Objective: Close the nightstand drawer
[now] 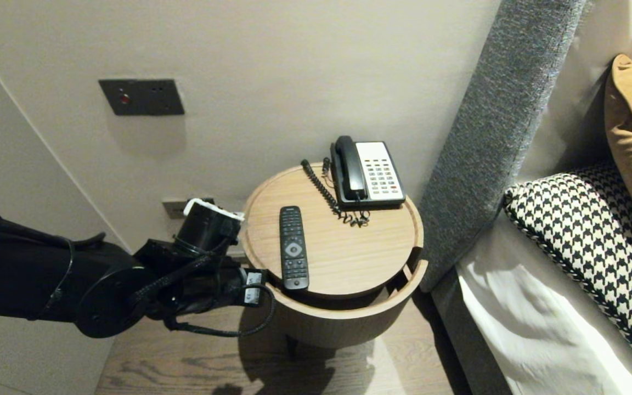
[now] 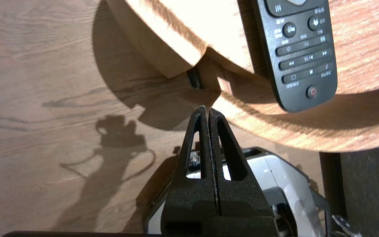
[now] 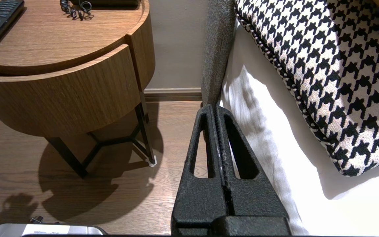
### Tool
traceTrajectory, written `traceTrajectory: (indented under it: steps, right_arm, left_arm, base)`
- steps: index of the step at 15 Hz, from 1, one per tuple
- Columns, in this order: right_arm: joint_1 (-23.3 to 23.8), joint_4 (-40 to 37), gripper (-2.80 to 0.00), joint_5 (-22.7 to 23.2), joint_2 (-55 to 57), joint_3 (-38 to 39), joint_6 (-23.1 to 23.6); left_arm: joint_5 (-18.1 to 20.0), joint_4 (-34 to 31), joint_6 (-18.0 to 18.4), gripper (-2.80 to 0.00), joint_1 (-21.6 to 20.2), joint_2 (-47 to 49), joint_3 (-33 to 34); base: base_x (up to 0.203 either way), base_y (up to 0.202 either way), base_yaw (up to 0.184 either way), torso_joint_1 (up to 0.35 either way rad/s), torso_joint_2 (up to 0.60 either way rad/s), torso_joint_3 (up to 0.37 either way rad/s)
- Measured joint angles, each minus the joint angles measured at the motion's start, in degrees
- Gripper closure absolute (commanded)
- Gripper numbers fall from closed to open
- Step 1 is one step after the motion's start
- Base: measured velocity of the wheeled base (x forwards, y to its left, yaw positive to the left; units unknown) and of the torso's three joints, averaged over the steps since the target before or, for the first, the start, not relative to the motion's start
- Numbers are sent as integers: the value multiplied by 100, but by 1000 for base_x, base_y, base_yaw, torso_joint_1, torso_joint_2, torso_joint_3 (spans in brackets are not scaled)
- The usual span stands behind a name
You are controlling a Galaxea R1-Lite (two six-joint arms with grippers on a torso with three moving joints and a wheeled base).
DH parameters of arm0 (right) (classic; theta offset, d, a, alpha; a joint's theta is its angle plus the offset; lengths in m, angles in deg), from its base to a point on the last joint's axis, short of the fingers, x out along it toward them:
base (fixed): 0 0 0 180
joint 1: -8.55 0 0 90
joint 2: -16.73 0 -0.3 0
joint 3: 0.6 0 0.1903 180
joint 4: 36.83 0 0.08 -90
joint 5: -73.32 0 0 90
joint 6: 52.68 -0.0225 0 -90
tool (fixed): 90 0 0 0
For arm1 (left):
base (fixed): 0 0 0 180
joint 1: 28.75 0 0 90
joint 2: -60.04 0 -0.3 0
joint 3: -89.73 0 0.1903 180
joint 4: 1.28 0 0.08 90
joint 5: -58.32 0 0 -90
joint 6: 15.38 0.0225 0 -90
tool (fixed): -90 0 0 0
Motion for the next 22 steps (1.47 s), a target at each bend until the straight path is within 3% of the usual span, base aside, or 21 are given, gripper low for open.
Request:
traceTrajectory:
  steps: [6, 12, 22]
  right_arm:
    - [2, 0, 0, 2, 0, 0, 0]
    - [0, 4, 0, 2, 0, 0, 0]
    - [0, 0, 0, -1, 0, 0, 0]
  left_arm:
    - [623, -418, 46, 0, 334, -192, 126]
    - [692, -358, 276, 0, 777, 54, 376]
    - [604, 37, 199, 0, 719, 622, 171]
  base:
    - [0, 0, 0, 0, 0, 0]
    - [0, 0, 0, 0, 0, 0]
    - [0, 0, 0, 0, 0, 0]
